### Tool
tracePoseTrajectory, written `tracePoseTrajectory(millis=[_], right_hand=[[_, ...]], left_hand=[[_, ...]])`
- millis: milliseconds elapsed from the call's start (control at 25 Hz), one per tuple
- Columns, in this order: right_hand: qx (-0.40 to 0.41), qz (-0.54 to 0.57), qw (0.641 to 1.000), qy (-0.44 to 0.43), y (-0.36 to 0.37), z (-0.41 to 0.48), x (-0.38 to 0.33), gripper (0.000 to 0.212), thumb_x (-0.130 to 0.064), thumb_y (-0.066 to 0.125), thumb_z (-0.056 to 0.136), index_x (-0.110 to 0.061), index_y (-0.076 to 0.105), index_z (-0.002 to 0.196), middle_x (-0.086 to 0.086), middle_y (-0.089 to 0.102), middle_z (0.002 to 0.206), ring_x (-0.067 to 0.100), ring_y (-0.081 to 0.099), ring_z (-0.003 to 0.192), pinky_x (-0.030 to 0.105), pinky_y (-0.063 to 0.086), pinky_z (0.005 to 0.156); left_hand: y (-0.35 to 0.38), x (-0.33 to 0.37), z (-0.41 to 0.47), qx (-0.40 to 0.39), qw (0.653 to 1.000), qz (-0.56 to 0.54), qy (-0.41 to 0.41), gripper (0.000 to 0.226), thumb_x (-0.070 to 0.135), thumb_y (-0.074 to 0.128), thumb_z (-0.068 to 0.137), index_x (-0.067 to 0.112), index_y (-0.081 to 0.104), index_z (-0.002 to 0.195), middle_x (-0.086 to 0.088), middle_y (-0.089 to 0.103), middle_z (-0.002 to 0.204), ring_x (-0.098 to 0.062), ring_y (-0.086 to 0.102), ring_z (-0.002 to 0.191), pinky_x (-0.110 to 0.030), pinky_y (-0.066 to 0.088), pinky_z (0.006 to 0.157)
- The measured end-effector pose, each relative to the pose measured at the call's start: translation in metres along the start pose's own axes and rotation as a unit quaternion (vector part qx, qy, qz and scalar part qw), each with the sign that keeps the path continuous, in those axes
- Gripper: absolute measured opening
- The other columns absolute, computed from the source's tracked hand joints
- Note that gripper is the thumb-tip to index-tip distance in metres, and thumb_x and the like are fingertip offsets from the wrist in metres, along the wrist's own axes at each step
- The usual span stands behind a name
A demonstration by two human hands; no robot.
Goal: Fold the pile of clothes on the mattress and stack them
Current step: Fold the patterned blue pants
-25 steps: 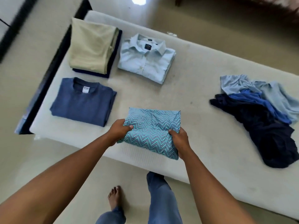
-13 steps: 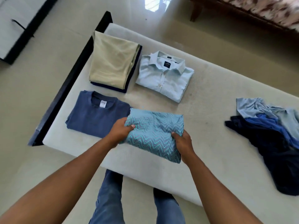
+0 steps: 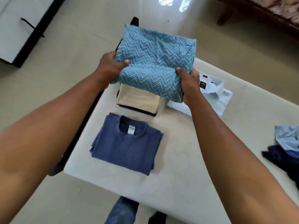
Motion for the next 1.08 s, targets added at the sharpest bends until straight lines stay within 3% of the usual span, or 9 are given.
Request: tracePoseTrajectory(millis=[120,200,240,320,440,520,680,880,1080], right_hand=[[-0.016,-0.093,0.99,0.105,0.029,0.032,0.075,0.05,-0.043,0.077,0.083,-0.014,0.07,0.123,0.006,0.077,0.113,0.027,0.075,0.101,0.051,0.061,0.093],[-0.024,-0.198,0.97,0.139,0.03,0.037,0.126,0.079,-0.059,0.081,0.063,-0.018,0.064,0.128,0.002,0.074,0.117,0.023,0.073,0.103,0.051,0.06,0.095],[-0.023,-0.229,0.964,0.137,0.031,0.032,0.137,0.082,-0.055,0.082,0.061,-0.018,0.058,0.13,0.0,0.071,0.12,0.022,0.07,0.106,0.048,0.059,0.097],[0.0,-0.263,0.958,0.116,0.036,0.018,0.137,0.07,-0.03,0.081,0.075,-0.017,0.049,0.136,0.001,0.067,0.126,0.021,0.066,0.11,0.043,0.057,0.099],[0.071,-0.277,0.954,0.086,0.031,0.003,0.129,0.056,-0.011,0.072,0.084,-0.019,0.051,0.135,-0.002,0.066,0.119,0.02,0.066,0.108,0.038,0.057,0.094],[0.087,-0.31,0.943,0.078,0.025,-0.007,0.133,0.051,-0.013,0.069,0.086,-0.018,0.052,0.134,0.0,0.067,0.116,0.023,0.067,0.107,0.035,0.056,0.09],[0.034,-0.38,0.916,0.123,0.02,-0.018,0.144,0.049,-0.023,0.067,0.092,-0.012,0.046,0.135,0.011,0.066,0.129,0.032,0.064,0.117,0.036,0.052,0.089],[0.016,-0.42,0.904,0.079,0.014,-0.042,0.123,0.055,-0.026,0.066,0.095,-0.012,0.04,0.141,0.011,0.062,0.134,0.031,0.059,0.121,0.028,0.039,0.083],[0.0,-0.435,0.897,0.076,-0.019,-0.093,0.093,0.063,-0.025,0.067,0.095,-0.009,0.038,0.149,0.015,0.052,0.147,0.035,0.052,0.133,0.036,0.043,0.102]], left_hand=[[-0.01,-0.078,0.03,-0.039,0.991,0.008,-0.13,0.057,0.048,0.082,0.083,0.014,0.068,0.127,-0.007,0.076,0.119,-0.028,0.075,0.105,-0.044,0.063,0.084],[-0.005,-0.114,0.029,-0.069,0.98,-0.002,-0.185,0.05,0.035,0.082,0.087,0.013,0.064,0.128,-0.007,0.075,0.119,-0.029,0.074,0.105,-0.038,0.063,0.071],[-0.005,-0.127,0.03,-0.057,0.981,-0.007,-0.187,0.049,0.024,0.083,0.086,0.012,0.061,0.128,-0.006,0.073,0.12,-0.028,0.073,0.105,-0.034,0.062,0.067],[-0.011,-0.139,0.03,-0.014,0.988,0.009,-0.151,0.06,0.015,0.086,0.08,0.009,0.056,0.132,-0.008,0.069,0.125,-0.023,0.071,0.105,-0.033,0.062,0.07],[-0.019,-0.146,0.022,0.031,0.992,0.027,-0.119,0.074,0.031,0.09,0.068,0.012,0.058,0.131,-0.007,0.068,0.127,-0.021,0.07,0.11,-0.037,0.062,0.083],[-0.015,-0.152,0.012,0.031,0.99,0.038,-0.136,0.073,0.026,0.091,0.071,0.011,0.056,0.133,-0.008,0.066,0.129,-0.023,0.069,0.112,-0.039,0.061,0.087],[-0.005,-0.155,-0.007,0.064,0.979,0.088,-0.173,0.069,0.024,0.084,0.084,0.01,0.047,0.141,-0.012,0.061,0.135,-0.027,0.065,0.115,-0.045,0.059,0.094],[0.003,-0.121,-0.052,0.159,0.926,0.311,-0.144,0.071,0.027,0.067,0.09,0.009,0.033,0.15,-0.021,0.044,0.147,-0.04,0.042,0.135,-0.053,0.037,0.108],[0.061,-0.08,-0.115,0.041,0.909,0.415,0.008,0.063,0.022,0.062,0.089,0.006,0.041,0.147,-0.019,0.047,0.143,-0.039,0.044,0.132,-0.052,0.036,0.109]])
Point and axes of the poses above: each hand's wrist, its own z-axis towards the middle knuckle, its own y-axis out of the palm, x = y × z, the point moved 4 cm from there along z, towards the middle knuckle
